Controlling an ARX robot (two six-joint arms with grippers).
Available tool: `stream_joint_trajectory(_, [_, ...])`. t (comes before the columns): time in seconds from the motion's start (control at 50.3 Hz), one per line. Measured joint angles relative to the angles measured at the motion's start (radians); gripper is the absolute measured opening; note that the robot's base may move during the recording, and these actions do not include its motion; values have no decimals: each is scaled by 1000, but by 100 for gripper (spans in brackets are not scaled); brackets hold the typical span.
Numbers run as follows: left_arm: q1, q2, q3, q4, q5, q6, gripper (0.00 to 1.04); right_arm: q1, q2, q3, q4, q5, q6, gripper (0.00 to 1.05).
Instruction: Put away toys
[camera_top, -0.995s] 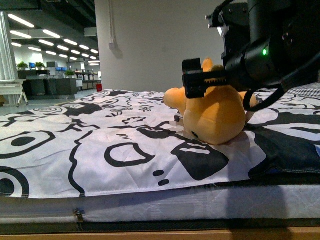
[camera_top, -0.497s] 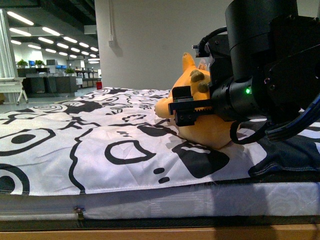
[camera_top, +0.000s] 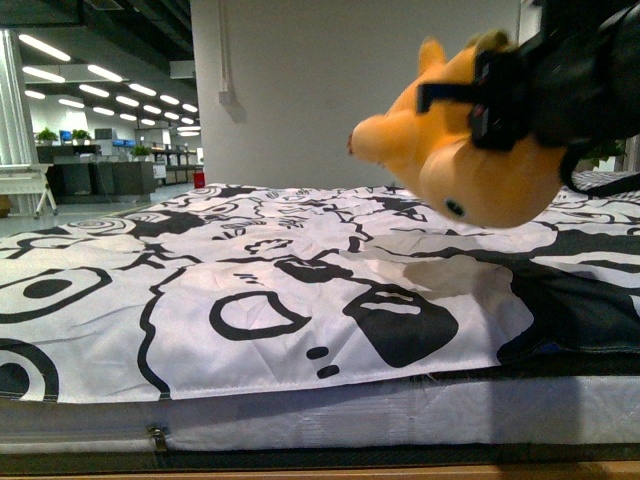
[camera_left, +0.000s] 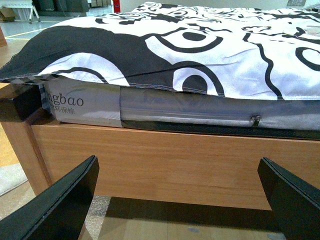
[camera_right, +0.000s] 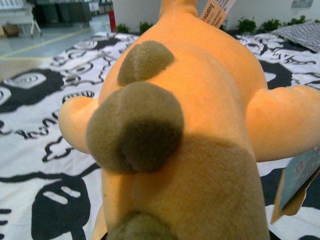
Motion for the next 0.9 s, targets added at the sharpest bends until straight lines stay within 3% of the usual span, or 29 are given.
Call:
stream_joint_trajectory(0.338, [0, 0, 0, 0, 0, 0, 99, -178, -330, -181, -51, -186, 113, 19])
stream_joint_trajectory(0.676, [0, 0, 0, 0, 0, 0, 99, -459, -815, -520, -183, -518, 220, 19])
stream_joint_trajectory(0.895, [0, 0, 0, 0, 0, 0, 99, -517, -1051, -696, -270, -557, 222, 19])
